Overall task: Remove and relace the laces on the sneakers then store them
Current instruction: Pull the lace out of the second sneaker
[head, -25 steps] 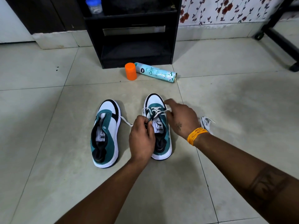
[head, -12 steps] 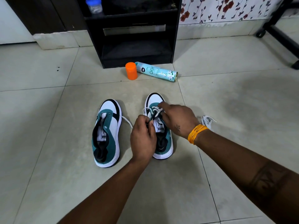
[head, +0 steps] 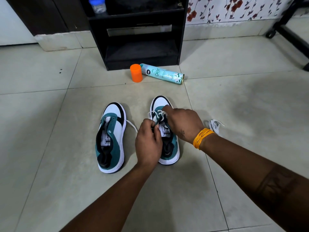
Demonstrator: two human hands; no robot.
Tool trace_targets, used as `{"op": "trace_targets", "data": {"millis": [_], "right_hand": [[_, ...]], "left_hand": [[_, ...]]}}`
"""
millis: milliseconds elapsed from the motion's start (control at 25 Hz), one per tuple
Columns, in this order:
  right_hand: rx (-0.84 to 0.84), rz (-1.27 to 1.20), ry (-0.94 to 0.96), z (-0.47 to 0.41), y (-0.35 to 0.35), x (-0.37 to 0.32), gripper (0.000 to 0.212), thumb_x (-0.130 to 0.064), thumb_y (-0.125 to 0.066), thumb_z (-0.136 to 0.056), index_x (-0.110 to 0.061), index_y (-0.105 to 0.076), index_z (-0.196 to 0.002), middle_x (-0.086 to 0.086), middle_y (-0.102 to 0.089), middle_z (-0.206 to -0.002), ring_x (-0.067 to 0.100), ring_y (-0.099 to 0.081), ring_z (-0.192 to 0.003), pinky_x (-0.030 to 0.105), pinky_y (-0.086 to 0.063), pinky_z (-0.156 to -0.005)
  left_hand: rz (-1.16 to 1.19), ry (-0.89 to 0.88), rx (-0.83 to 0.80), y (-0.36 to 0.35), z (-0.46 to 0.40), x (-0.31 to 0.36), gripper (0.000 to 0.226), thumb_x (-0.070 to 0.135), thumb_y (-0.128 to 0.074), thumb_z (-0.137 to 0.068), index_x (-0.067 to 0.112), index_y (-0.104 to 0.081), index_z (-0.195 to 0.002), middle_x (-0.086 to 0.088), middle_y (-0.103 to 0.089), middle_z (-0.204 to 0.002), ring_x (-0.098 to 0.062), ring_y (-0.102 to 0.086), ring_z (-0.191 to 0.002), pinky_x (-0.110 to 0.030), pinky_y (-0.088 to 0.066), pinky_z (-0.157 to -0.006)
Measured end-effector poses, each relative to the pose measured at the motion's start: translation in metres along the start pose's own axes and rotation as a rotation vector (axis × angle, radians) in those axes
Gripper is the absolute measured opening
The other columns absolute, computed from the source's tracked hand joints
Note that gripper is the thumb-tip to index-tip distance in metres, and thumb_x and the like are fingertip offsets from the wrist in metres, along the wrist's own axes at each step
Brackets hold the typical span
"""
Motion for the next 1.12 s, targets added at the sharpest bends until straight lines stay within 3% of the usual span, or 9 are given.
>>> {"op": "trace_targets", "data": {"millis": [80, 280, 360, 480, 600, 760, 840, 920, 1120], "right_hand": [[0.008, 0.096, 0.045, 0.0, -0.001, -0.006, 0.022, -0.023, -0.051, -0.096, -0.014, -0.053, -0.116, 0.01, -0.072, -0.088, 0.041, -0.066, -0.072, 0.035, -0.036, -0.055], [-0.054, -0.355, -0.583, 0.008, -0.017, 0.044, 0.021, -0.025, -0.051, -0.098, -0.008, -0.062, -0.104, 0.017, -0.07, -0.101, 0.043, -0.065, -0.097, 0.034, -0.042, -0.069], [-0.036, -0.312, -0.536, 0.009, -0.013, 0.04, 0.023, -0.024, -0.052, -0.098, -0.01, -0.061, -0.114, 0.016, -0.071, -0.099, 0.042, -0.066, -0.094, 0.035, -0.043, -0.069], [0.005, -0.083, -0.186, 0.008, 0.0, 0.014, 0.042, -0.024, -0.052, -0.096, -0.02, -0.046, -0.137, 0.01, -0.071, -0.092, 0.041, -0.066, -0.079, 0.037, -0.043, -0.06], [-0.006, 0.09, -0.003, 0.004, -0.001, -0.001, 0.031, -0.024, -0.05, -0.098, -0.019, -0.05, -0.128, 0.007, -0.071, -0.094, 0.04, -0.066, -0.077, 0.035, -0.037, -0.057], [-0.012, -0.141, -0.245, 0.003, -0.007, 0.021, 0.017, -0.025, -0.048, -0.099, -0.011, -0.054, -0.106, 0.014, -0.07, -0.088, 0.042, -0.065, -0.08, 0.037, -0.039, -0.06], [0.066, -0.474, -0.455, 0.01, -0.004, 0.032, 0.013, -0.027, -0.053, -0.096, -0.015, -0.059, -0.098, 0.007, -0.069, -0.079, 0.038, -0.065, -0.079, 0.038, -0.048, -0.064], [0.092, -0.628, -0.505, 0.021, 0.002, 0.024, 0.012, -0.036, -0.062, -0.089, -0.024, -0.061, -0.091, -0.005, -0.066, -0.072, 0.025, -0.065, -0.074, 0.035, -0.051, -0.066], [0.123, -0.236, -0.292, 0.038, 0.001, -0.009, 0.039, -0.058, -0.058, -0.084, -0.021, -0.05, -0.09, 0.0, -0.061, -0.086, 0.032, -0.059, -0.071, 0.034, -0.043, -0.058]], "left_hand": [[0.002, 0.004, 0.003, 0.0, 0.0, 0.0, 0.008, 0.016, -0.057, -0.101, 0.011, -0.052, -0.097, -0.002, -0.062, -0.089, -0.026, -0.057, -0.079, -0.04, -0.043, -0.067], [-0.005, 0.005, -0.007, 0.001, 0.001, 0.001, 0.01, 0.018, -0.057, -0.102, 0.012, -0.051, -0.097, -0.001, -0.061, -0.089, -0.024, -0.056, -0.079, -0.039, -0.043, -0.067], [-0.007, 0.006, -0.001, 0.001, 0.0, 0.0, 0.01, 0.018, -0.057, -0.102, 0.012, -0.05, -0.096, -0.001, -0.06, -0.089, -0.023, -0.055, -0.079, -0.038, -0.042, -0.067], [-0.012, -0.007, 0.001, 0.0, 0.0, 0.001, 0.01, 0.016, -0.058, -0.101, 0.012, -0.05, -0.096, -0.002, -0.061, -0.089, -0.023, -0.056, -0.078, -0.036, -0.039, -0.066], [-0.005, -0.004, -0.002, -0.001, -0.001, -0.001, 0.009, 0.017, -0.057, -0.101, 0.012, -0.051, -0.097, -0.001, -0.061, -0.089, -0.025, -0.056, -0.078, -0.037, -0.04, -0.066], [0.0, 0.011, -0.005, 0.002, -0.002, 0.001, 0.01, 0.017, -0.059, -0.101, 0.012, -0.051, -0.095, 0.0, -0.061, -0.087, -0.023, -0.056, -0.077, -0.037, -0.041, -0.066], [0.01, 0.018, 0.0, 0.004, -0.002, 0.003, 0.011, 0.016, -0.062, -0.098, 0.012, -0.053, -0.093, 0.0, -0.062, -0.085, -0.021, -0.058, -0.076, -0.034, -0.04, -0.066], [0.021, 0.009, -0.012, 0.007, -0.004, 0.004, 0.013, 0.015, -0.067, -0.094, 0.012, -0.054, -0.091, 0.001, -0.064, -0.084, -0.019, -0.061, -0.075, -0.035, -0.044, -0.066], [-0.037, 0.062, -0.07, 0.011, -0.01, 0.006, 0.021, 0.024, -0.073, -0.087, 0.018, -0.053, -0.086, 0.004, -0.063, -0.079, -0.021, -0.061, -0.072, -0.039, -0.05, -0.064]]}}
Point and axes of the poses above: each hand's wrist, its own z-axis away from the middle knuckle, its own y-axis out of the back of the hand, x = y × z, the point moved 3 cm from there along -z, towards the middle knuckle
